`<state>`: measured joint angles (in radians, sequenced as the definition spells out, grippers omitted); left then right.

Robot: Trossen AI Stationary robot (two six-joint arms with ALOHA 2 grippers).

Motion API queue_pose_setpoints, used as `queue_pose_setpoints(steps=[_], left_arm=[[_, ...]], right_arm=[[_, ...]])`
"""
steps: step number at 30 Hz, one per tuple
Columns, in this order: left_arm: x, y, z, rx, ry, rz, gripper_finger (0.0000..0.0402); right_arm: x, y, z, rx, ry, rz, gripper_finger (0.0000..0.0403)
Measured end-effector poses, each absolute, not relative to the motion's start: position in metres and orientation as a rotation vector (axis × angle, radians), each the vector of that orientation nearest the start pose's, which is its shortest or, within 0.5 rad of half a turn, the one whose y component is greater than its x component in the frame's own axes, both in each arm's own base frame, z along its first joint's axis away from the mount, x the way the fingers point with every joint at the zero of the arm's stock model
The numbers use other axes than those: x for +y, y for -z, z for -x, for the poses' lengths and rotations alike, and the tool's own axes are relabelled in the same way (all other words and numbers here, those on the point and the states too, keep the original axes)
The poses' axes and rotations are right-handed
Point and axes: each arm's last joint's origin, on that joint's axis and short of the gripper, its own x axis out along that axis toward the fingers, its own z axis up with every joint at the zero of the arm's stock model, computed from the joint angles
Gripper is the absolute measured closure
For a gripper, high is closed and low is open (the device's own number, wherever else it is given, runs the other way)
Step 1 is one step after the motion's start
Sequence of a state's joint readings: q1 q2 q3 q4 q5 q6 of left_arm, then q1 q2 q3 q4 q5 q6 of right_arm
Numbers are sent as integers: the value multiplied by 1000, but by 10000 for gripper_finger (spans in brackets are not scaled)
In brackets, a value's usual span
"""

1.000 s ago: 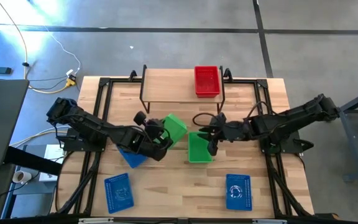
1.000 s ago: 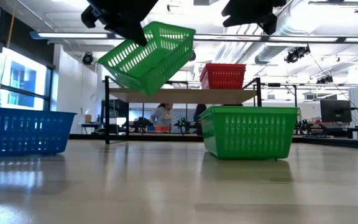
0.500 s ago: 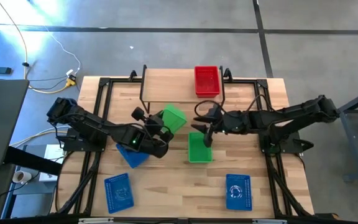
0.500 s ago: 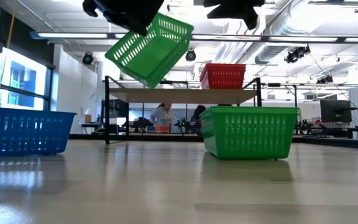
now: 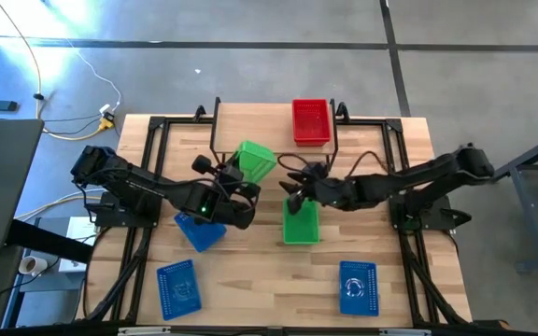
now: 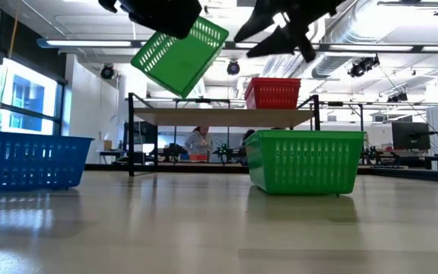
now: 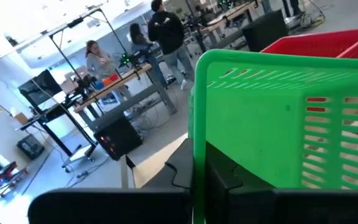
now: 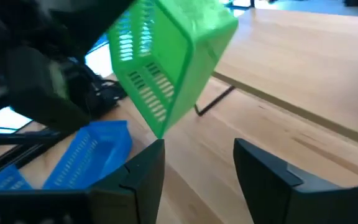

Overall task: Stack baskets on shelf by color
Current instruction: Stack the bottom green basket on the top of the stacked green baskets

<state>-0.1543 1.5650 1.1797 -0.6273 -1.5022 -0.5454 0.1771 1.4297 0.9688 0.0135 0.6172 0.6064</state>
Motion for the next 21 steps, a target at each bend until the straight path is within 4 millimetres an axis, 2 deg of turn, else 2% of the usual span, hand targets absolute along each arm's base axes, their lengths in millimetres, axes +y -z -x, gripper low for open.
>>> queue_pose_setpoints(steps=[6,12,21], left_arm=[[-19,-272,-305,357,-1350,-360,401],[-21,-273,-305,348,-1350,-362,401],[-21,-273,-305,348,-1350,-362,401]], right_arm=[[42,-255,-331,191,546,-439,239],[44,-243,-344,131,561,-471,252],[44,-245,-350,42,563,-509,254]])
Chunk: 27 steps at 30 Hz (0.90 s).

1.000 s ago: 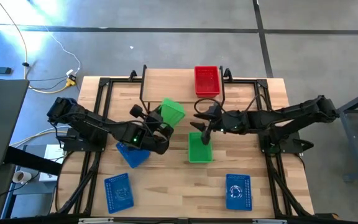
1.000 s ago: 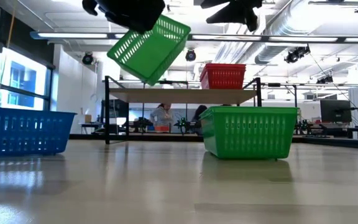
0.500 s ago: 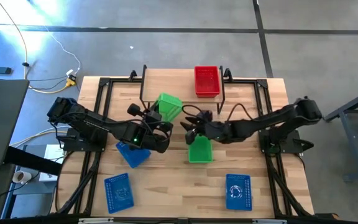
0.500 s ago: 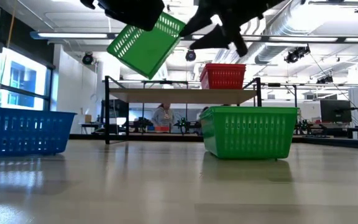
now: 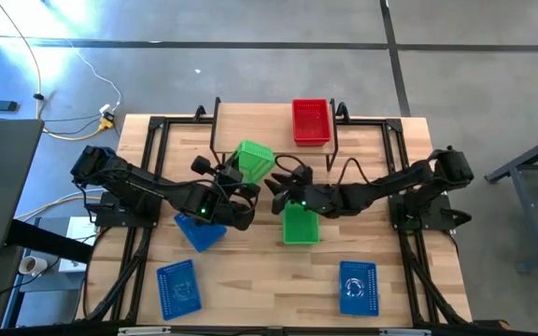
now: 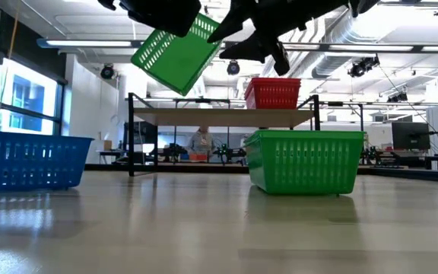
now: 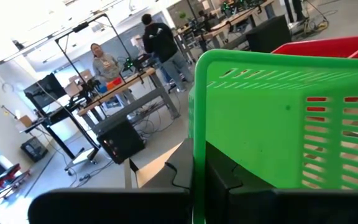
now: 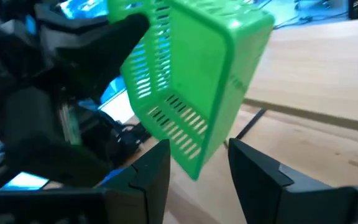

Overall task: Stack baskets on shelf by color
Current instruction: Stack the bottom green basket on the top of the stacked green baskets

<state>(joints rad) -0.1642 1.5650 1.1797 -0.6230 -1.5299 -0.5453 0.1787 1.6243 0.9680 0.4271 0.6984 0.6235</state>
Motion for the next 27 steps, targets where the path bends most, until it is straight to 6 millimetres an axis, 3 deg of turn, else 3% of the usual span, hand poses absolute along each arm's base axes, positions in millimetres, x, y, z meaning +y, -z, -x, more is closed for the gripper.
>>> queue_pose_setpoints(steps=[27], left_arm=[[-27,-277,-312,311,-1331,-317,401]], right_arm=[[6,-250,-355,-52,622,-596,255]])
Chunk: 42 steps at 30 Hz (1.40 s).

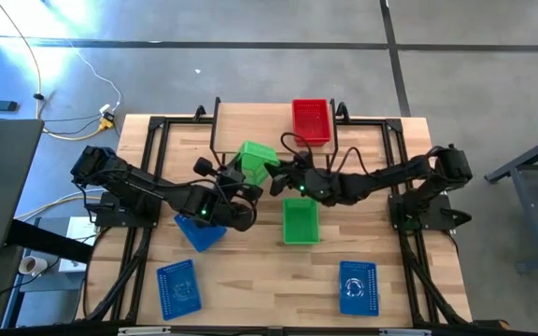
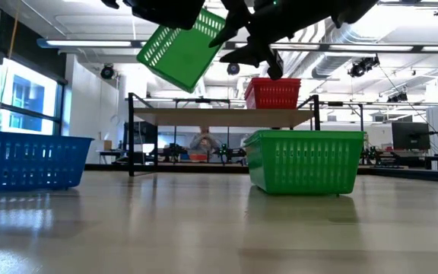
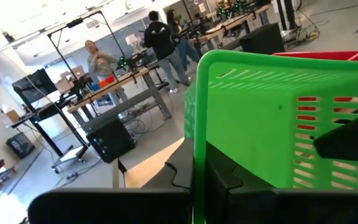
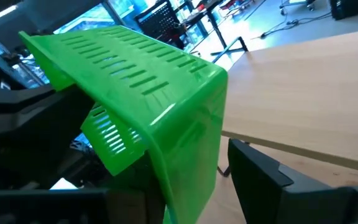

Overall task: Stack baskets on shelf by color
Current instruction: Stack the bottom green basket on the top of the stacked green baskets

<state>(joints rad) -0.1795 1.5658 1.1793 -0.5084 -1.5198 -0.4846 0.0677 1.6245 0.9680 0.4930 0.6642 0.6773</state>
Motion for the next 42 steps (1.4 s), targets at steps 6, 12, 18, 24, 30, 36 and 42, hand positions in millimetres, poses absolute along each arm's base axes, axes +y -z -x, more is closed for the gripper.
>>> queue_pose_setpoints(steps=[6,12,18,24,30,36,42], left_arm=[[-28,-277,-313,320,-1323,-325,401],[-29,-277,-313,321,-1313,-316,401],[-29,-277,-314,325,-1286,-283,399],[-30,-276,-315,362,-1240,-279,372],[-31,-275,-317,408,-1170,-264,321],[-42,-274,-316,419,-1091,-225,279],[-55,-272,-315,447,-1000,-220,267]], right_arm=[[4,-250,-355,-37,586,-598,307],[4,-250,-356,-6,567,-537,394],[2,-247,-356,20,560,-545,399],[2,-246,-355,32,567,-534,401],[1,-244,-354,43,592,-520,403],[1,-242,-353,59,627,-502,402],[-3,-246,-351,50,639,-495,402]])
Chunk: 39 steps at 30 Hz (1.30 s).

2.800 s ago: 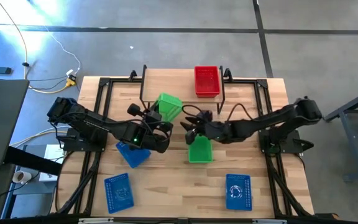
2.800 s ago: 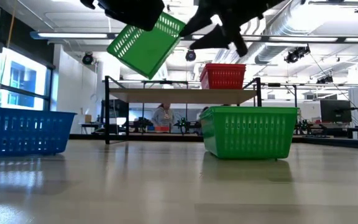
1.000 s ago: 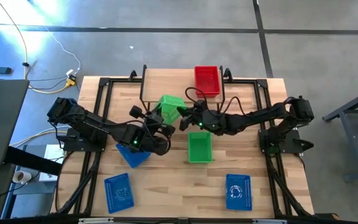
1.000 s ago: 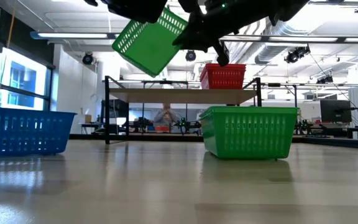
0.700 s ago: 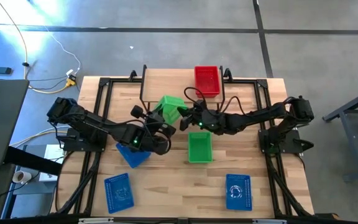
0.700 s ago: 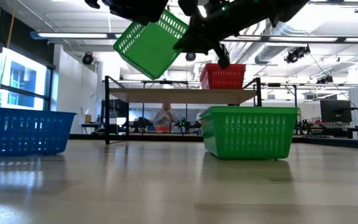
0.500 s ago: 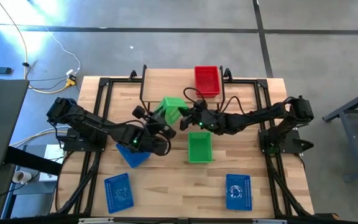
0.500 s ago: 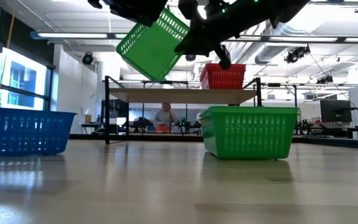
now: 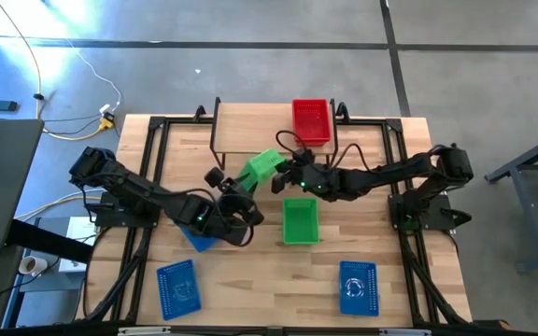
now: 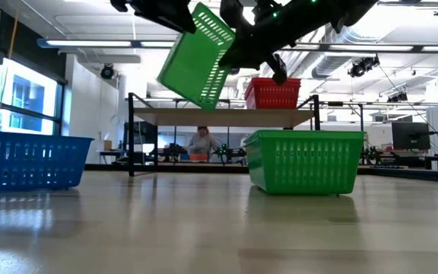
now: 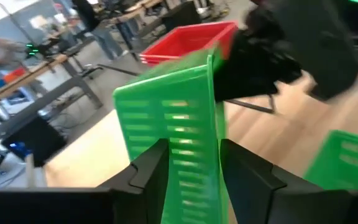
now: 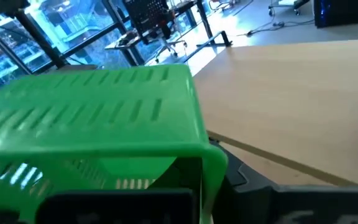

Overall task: Stack baskets on shelf by color
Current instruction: Stack the bottom green basket on the top of the stacked green baskets

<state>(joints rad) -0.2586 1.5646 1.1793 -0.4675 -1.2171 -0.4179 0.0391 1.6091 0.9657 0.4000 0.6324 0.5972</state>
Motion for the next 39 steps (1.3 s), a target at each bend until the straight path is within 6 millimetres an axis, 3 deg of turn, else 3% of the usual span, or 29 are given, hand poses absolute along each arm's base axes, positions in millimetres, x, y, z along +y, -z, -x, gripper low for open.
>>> queue_pose_setpoints(steps=[18,26,39], left_arm=[[-86,-279,-303,480,-828,-260,266],[-94,-284,-294,473,-826,-300,266],[-82,-274,-278,576,-888,-328,266]], right_arm=[[-2,-256,-343,94,613,-475,402],[-3,-269,-322,185,623,-484,403],[-5,-297,-271,352,518,-656,403]])
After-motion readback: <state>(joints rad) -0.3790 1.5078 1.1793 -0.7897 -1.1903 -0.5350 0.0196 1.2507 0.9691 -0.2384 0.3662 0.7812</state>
